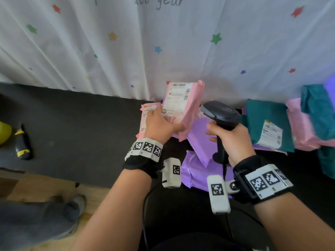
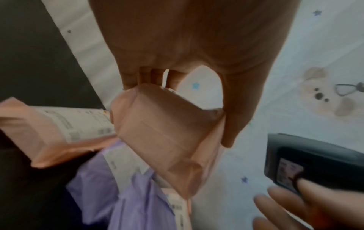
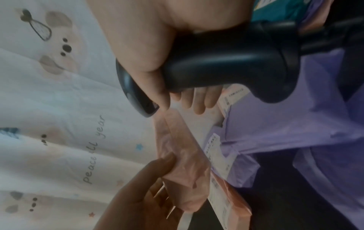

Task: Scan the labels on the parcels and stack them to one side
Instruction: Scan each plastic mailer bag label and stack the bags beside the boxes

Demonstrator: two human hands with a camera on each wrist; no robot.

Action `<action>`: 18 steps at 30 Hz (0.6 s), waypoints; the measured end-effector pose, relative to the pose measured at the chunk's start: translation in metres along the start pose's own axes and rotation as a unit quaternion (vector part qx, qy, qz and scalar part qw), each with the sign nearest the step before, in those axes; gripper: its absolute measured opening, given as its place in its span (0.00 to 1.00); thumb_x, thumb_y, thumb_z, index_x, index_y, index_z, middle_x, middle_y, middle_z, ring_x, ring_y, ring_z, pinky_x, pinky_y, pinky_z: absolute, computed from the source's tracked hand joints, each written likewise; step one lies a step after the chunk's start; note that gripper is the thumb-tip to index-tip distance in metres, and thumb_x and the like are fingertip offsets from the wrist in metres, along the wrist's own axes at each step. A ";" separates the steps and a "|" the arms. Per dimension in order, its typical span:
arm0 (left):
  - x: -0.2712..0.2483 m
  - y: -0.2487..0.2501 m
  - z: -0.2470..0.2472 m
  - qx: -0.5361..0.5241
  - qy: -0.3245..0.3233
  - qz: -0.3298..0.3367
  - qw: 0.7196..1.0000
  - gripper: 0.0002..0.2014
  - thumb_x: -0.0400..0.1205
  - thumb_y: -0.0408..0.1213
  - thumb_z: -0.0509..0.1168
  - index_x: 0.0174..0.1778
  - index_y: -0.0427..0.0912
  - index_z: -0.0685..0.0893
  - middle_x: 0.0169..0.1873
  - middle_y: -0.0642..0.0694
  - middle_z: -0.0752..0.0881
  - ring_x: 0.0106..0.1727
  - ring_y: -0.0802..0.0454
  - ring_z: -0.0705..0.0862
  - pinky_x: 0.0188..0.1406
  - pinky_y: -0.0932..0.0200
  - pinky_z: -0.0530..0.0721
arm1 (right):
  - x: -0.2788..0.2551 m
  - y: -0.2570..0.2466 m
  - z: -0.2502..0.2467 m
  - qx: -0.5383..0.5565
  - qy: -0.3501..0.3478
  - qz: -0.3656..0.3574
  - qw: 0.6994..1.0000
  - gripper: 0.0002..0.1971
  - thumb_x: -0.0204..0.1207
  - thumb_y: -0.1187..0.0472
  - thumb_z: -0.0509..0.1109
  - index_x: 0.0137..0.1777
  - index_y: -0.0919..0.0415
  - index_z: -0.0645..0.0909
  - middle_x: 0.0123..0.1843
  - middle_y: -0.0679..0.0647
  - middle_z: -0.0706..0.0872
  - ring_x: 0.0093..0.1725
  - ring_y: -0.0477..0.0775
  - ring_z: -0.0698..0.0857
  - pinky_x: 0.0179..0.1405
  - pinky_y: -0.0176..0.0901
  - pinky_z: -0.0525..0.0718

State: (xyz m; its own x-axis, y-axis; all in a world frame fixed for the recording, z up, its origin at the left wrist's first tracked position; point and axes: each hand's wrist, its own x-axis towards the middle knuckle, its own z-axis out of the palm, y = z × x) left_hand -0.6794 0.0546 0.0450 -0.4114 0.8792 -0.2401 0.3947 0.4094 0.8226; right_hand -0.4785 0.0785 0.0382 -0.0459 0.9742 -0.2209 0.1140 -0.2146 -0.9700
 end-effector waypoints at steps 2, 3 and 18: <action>-0.013 0.015 0.021 -0.004 -0.048 0.029 0.998 0.37 0.60 0.41 0.81 0.64 0.40 0.76 0.56 0.44 0.80 0.55 0.46 0.82 0.56 0.47 0.84 | -0.004 -0.003 -0.019 0.014 0.013 -0.014 1.000 0.13 0.65 0.57 0.81 0.50 0.54 0.90 0.43 0.50 0.94 0.48 0.56 0.93 0.46 0.48 0.92; -0.020 0.022 0.033 -0.012 -0.074 0.036 0.997 0.37 0.60 0.40 0.81 0.64 0.40 0.75 0.54 0.46 0.81 0.54 0.48 0.83 0.54 0.51 0.84 | -0.006 -0.004 -0.029 0.019 0.020 -0.013 1.000 0.12 0.65 0.58 0.82 0.49 0.54 0.90 0.43 0.52 0.94 0.48 0.59 0.93 0.47 0.52 0.92; -0.074 0.068 0.173 -0.269 -0.230 -0.153 0.923 0.20 0.75 0.32 0.75 0.61 0.37 0.77 0.59 0.39 0.87 0.54 0.42 0.88 0.45 0.49 0.89 | -0.034 0.016 -0.183 0.011 0.096 -0.005 0.995 0.07 0.69 0.69 0.79 0.38 0.57 0.87 0.30 0.54 0.89 0.28 0.47 0.85 0.25 0.30 0.80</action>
State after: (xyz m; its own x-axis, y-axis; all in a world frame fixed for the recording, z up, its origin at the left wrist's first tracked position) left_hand -0.4803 0.0592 0.0297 0.0057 0.8040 -0.5946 -0.1984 0.5837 0.7873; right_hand -0.2932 0.0552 0.0487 0.1437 0.9714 -0.1891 0.0918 -0.2033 -0.9748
